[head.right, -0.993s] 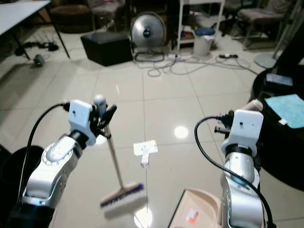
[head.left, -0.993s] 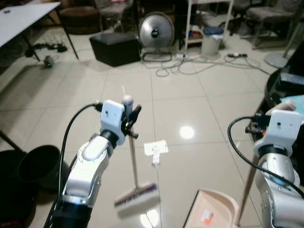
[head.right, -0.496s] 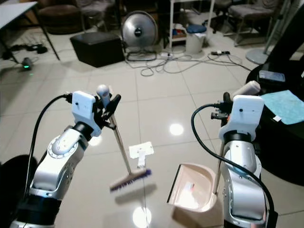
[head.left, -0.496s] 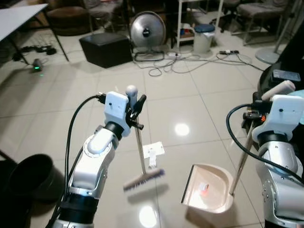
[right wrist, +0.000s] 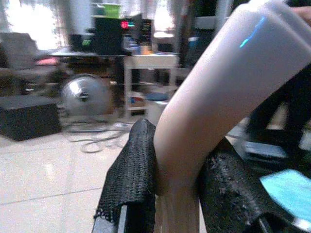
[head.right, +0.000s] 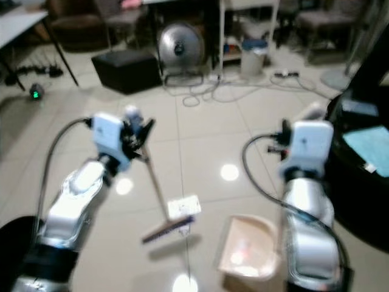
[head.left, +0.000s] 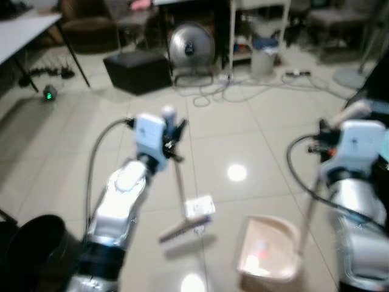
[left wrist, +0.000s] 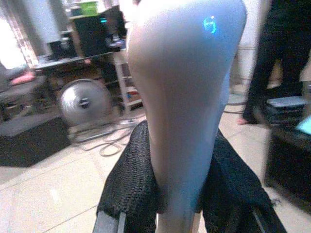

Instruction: Sweep floor

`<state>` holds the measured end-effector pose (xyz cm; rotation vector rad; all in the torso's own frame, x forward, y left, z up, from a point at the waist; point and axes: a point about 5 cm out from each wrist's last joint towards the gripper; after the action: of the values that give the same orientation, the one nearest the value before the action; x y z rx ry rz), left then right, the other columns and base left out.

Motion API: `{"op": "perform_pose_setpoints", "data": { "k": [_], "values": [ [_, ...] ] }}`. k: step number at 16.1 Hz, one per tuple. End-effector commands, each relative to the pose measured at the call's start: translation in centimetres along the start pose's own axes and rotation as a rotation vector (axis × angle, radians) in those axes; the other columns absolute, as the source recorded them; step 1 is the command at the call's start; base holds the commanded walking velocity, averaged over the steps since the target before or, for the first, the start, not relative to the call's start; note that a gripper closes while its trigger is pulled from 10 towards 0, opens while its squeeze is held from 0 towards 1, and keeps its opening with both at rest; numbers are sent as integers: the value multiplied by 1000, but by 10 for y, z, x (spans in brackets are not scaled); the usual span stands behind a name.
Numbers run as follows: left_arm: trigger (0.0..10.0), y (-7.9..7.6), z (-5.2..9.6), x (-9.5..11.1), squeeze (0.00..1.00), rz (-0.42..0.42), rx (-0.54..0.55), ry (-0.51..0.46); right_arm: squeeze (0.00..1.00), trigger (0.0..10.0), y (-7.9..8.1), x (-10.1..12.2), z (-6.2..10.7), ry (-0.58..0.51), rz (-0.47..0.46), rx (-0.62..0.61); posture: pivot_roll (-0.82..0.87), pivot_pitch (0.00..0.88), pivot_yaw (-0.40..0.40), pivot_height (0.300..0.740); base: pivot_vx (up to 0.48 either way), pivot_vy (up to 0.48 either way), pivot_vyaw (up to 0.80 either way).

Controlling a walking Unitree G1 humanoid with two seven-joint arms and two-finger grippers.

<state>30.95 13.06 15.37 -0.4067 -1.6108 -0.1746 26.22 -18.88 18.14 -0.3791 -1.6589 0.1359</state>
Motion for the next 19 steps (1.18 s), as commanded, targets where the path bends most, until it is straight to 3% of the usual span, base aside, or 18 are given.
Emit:
{"op": "perform_pose_setpoints", "data": {
  "k": [1, 8, 10, 19],
  "values": [
    [10000, -1, -4, 8, 0, -21, 3, -36, 0, 10000, -5, 9, -2, -49, -5, -10, -215, 0, 104, 740, 409, 0, 0],
    [10000, 6, -8, 15, 0, -32, 37, -51, 0, 10000, 1, 7, -10, -34, -31, -11, -136, 5, 78, 740, 409, 0, 60],
    [10000, 5, -6, 13, 0, -28, 43, -49, 0, 10000, 1, 1, -8, -13, 29, -25, -138, 13, 79, 740, 409, 0, 0],
    [10000, 2, -6, 7, 0, -24, 39, -33, 0, 10000, -3, -12, 3, 12, 5, -18, -133, 32, 87, 740, 407, 0, 0]
  ]
}}
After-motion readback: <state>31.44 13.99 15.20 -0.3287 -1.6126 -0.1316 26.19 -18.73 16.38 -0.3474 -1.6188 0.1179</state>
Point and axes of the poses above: a point about 5 cm out from each wrist's last joint towards the gripper, its own z axis pointing back from the gripper into the wrist, its own x axis along the axis of the wrist's last joint, y = z × x, and after that the axes turned 11 degrees about z, right-handed
